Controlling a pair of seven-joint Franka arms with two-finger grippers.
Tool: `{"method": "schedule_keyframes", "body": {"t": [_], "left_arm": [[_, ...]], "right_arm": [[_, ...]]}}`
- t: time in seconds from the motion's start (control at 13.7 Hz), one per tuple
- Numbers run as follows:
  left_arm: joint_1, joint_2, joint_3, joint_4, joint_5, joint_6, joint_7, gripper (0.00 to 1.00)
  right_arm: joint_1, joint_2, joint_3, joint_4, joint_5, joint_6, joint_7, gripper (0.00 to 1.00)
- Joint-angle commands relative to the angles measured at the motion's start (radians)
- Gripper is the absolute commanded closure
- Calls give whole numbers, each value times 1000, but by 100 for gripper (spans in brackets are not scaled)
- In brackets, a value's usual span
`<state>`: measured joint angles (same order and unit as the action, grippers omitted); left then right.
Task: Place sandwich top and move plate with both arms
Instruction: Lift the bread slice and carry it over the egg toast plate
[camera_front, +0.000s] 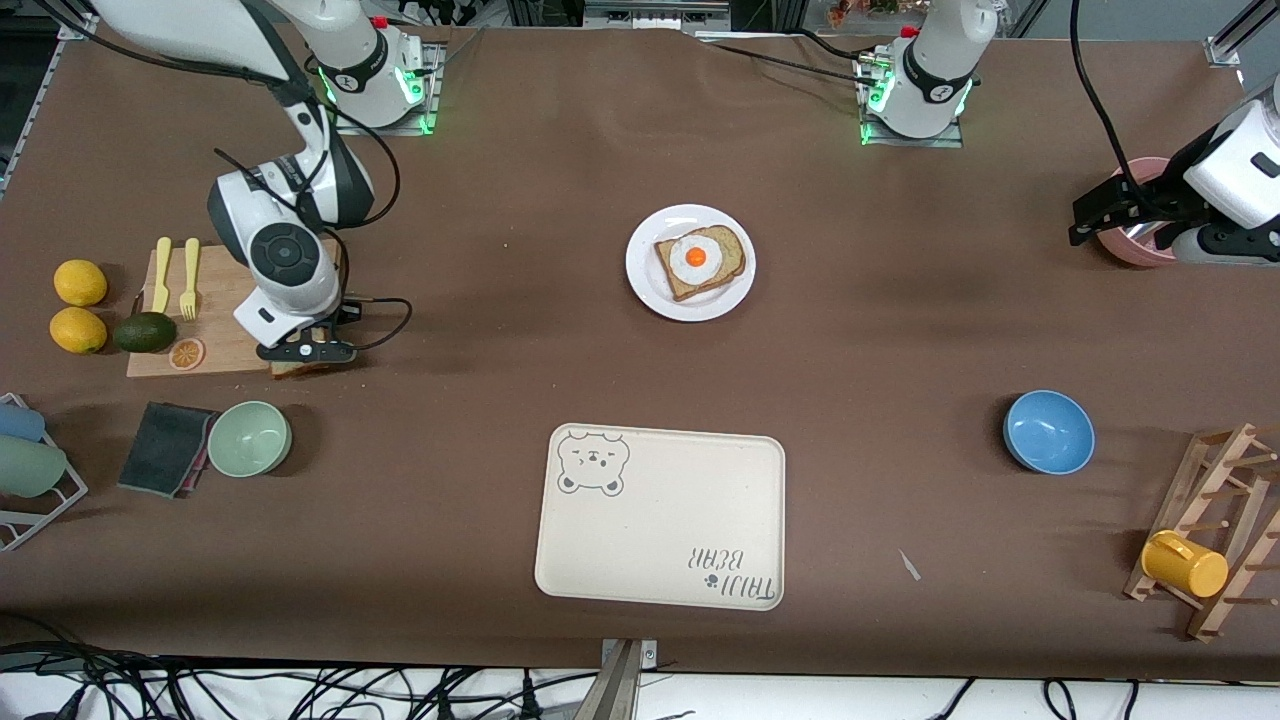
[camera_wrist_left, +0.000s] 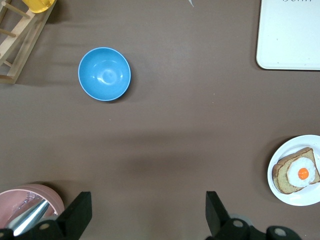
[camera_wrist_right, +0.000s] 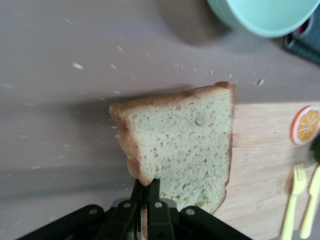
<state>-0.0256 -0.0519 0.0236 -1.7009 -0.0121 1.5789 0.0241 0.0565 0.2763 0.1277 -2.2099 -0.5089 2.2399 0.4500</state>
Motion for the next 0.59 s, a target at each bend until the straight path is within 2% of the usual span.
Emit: {"method": "schedule_keyframes", "body": {"t": [0.0,0.22,0.44,0.51], "left_arm": [[4,-2,1,6,-23,-11,7,0],[6,3,1,17,-23,-11,7,0],[6,3,1,17,-23,-13,8,0],[6,3,1,17,-23,-13,8,0]], "right_arm": [[-9,-34,85,68,41,-116,-2,100],[-3,-32,168,179,162,-227,3,100],[98,-31,179,251,294,-270,68,100],[136,-23,179,271,314,-282,114,100]]}}
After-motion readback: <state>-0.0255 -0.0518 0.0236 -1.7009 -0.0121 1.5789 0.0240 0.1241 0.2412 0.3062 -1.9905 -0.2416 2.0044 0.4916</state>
